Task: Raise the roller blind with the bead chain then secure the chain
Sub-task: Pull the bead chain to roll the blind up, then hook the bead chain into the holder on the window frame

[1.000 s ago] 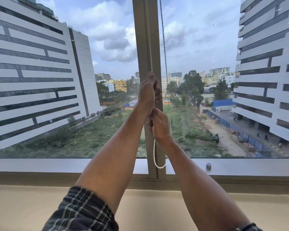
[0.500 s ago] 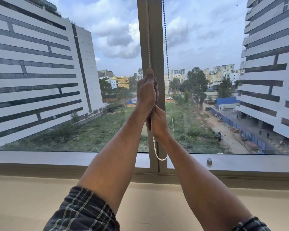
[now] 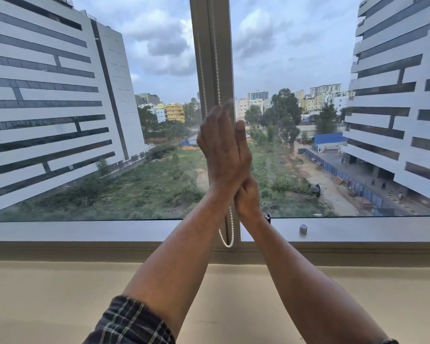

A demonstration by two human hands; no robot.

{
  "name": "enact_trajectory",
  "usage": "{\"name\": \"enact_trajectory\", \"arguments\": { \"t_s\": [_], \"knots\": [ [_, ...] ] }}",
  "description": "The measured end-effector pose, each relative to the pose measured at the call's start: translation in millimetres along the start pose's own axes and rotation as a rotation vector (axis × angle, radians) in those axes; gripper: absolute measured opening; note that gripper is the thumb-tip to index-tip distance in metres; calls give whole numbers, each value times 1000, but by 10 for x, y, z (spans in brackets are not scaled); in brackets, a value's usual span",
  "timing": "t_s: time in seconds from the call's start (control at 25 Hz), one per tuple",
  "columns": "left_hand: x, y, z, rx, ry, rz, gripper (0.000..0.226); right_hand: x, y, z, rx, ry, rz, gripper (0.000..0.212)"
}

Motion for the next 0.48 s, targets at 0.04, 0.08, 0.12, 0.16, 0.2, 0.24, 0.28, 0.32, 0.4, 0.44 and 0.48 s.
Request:
{"name": "enact_trajectory", "arguments": {
  "t_s": [0.04, 0.08, 0.12, 0.16, 0.2, 0.24, 0.28, 0.32, 0.4, 0.44, 0.48],
  "knots": [
    [60, 60, 62, -11, 75, -36, 35, 37, -120, 58, 19, -3, 59, 26],
    [138, 138, 127, -19, 144, -80, 33, 64, -242, 135, 26, -4, 102, 28],
    [226, 215, 190, -24, 204, -125, 32, 79, -351, 194, 35, -12, 126, 28],
    [320, 304, 223, -37, 242, -176, 32, 78, -456, 277, 44, -24, 141, 27],
    [417, 405, 228, -59, 266, -230, 32, 69, -553, 345, 64, -27, 155, 23],
    [516, 513, 215, -81, 282, -287, 32, 54, -655, 438, 86, -11, 164, 19],
    [616, 627, 190, -90, 296, -345, 30, 42, -759, 503, 146, 11, 179, 15],
    [721, 739, 165, -82, 308, -408, 29, 34, -863, 598, 212, 36, 187, 12],
    [944, 967, 107, -48, 288, -543, 27, 26, -1063, 713, 258, 110, 200, 7],
    [1058, 1074, 65, -40, 255, -603, 27, 15, -1164, 731, 306, 110, 198, 8],
    [1175, 1183, 1, -41, 211, -658, 28, 3, -1268, 721, 377, 62, 186, 9]
  ]
}}
Point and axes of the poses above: each hand's wrist, its own x-axis away from the middle knuckle, its own y-axis out of the palm, z = x × y, the point moved 7 cm from there along -x, towards the middle knuckle, and after that the axes turned 1 degree about y, right-handed, at the moved point
